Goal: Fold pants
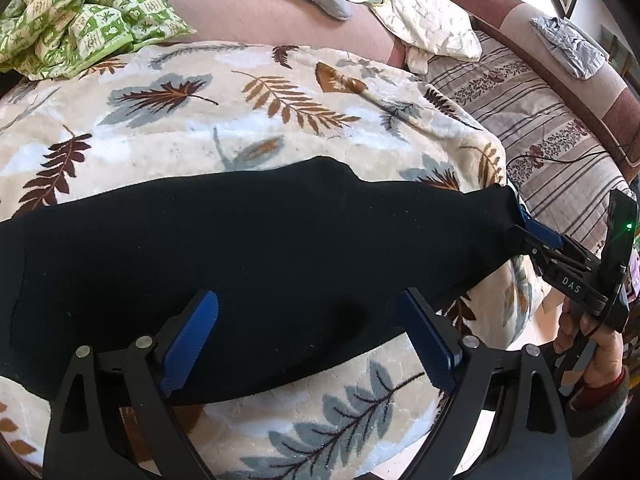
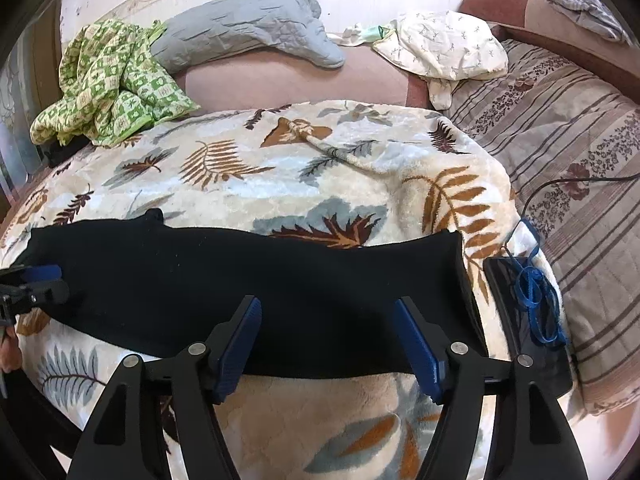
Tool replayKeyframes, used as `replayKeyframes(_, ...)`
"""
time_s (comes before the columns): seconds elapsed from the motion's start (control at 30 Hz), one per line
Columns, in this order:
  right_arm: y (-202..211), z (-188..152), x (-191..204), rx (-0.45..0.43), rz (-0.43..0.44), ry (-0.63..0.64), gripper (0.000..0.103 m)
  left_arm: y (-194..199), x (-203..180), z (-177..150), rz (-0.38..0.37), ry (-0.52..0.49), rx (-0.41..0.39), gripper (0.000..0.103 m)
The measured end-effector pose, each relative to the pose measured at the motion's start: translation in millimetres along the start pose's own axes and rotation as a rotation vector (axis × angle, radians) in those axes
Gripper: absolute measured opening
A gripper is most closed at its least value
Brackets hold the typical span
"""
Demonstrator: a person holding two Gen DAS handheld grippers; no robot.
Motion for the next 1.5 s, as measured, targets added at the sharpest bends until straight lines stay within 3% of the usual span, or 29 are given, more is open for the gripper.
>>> replayKeyframes(0.43, -14.9, 0.3, 1.1, -0.018, 0.064, -0.055, 0.074, -9.9, 16.1, 7.2, 0.098, 0.034, -0.016, 0.092)
replayKeyframes(1.13, -16.4, -12.6, -9.2, -0.003, 0.054, -0.063, 0.075, -13.3, 17.7, 7.7, 0.143, 0.011, -0.014, 0.092)
replayKeyframes(1.37, -7.5, -24.2, -29.0, 0.006, 0.043, -0.101, 0.075, -12.8, 12.3, 5.7, 0.127, 0.002, -0.001, 0.092)
replayKeyframes(1.5, 0.1, -34.6, -47.0, 0.021, 0.023, -0.137, 0.075, -5.7, -4.8, 11.9, 0.064, -0.025, 0.002, 0.092)
Point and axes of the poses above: each gripper's, at about its wrist camera, not at the fingertips, and y roughly against the way its jaws point, x to its left, z to its top, the point moved 8 cm from there along -y, roughly the way its jaws point, and after that the axes turned 2 degrees about z, right-handed, at the moved point
